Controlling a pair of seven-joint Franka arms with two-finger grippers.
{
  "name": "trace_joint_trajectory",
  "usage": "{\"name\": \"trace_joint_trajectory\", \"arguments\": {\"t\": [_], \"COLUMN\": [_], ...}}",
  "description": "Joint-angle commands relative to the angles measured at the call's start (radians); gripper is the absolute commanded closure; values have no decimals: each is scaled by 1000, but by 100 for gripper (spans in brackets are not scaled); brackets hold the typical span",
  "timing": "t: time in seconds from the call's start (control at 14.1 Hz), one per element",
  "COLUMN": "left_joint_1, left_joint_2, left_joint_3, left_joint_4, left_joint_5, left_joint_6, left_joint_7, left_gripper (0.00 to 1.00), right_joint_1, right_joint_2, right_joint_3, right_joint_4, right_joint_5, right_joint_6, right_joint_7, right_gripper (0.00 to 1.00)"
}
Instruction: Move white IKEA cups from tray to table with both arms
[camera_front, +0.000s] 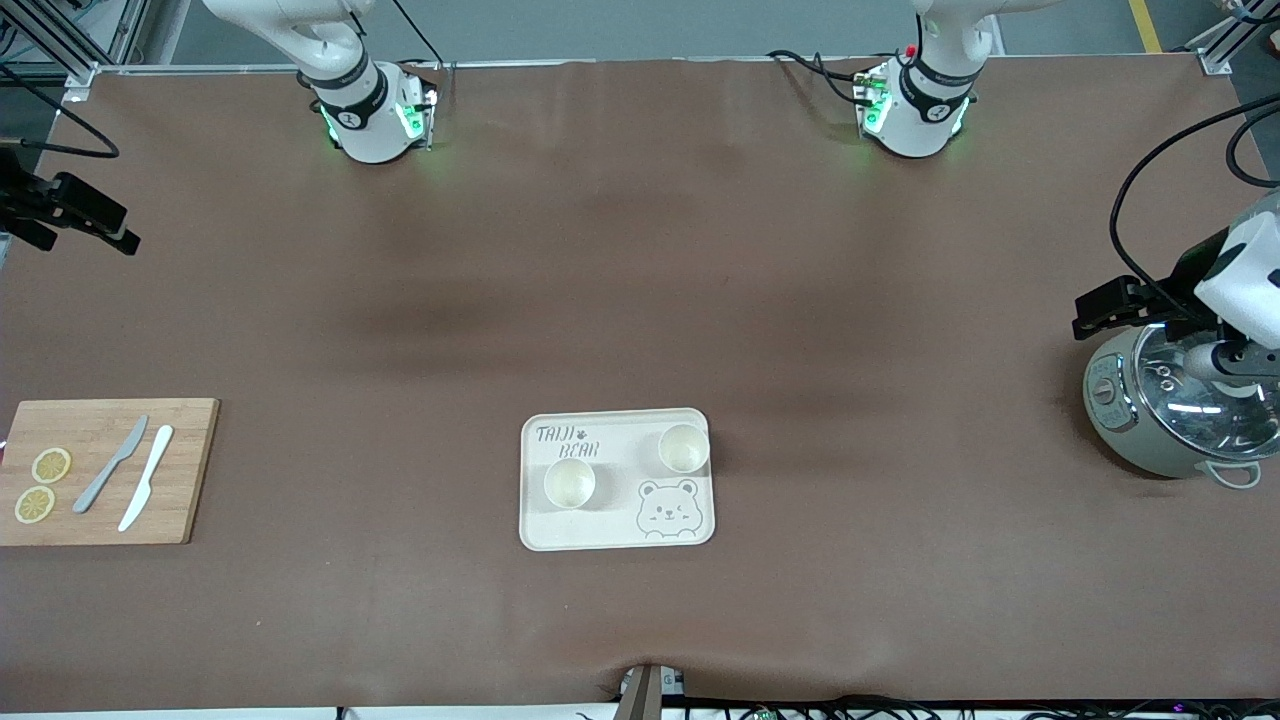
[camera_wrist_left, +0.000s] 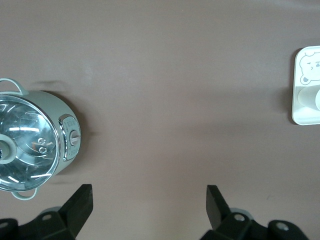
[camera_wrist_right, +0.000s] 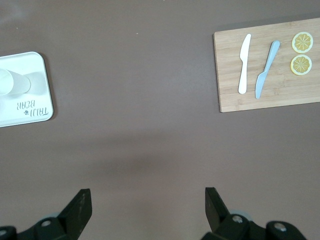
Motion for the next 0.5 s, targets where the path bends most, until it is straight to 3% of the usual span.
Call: {"name": "trace_joint_trajectory", "arguments": {"t": [0.0, 0.43], "left_joint_1": [15, 4], "left_joint_2": [-5, -1], "left_joint_3": [-1, 0], "left_joint_4": [0, -2], "left_joint_5": [-1, 6], "left_joint_6": [2, 2], "left_joint_7": [26, 27], "left_gripper": [0, 0], "right_joint_1": [-20, -15], "right_joint_2": [8, 10], "right_joint_3": [15, 15], "right_joint_4": [14, 13], "right_joint_5": [-7, -7], "right_joint_6": [-14, -28], "right_joint_7": [-11, -11], "right_gripper": [0, 0]}}
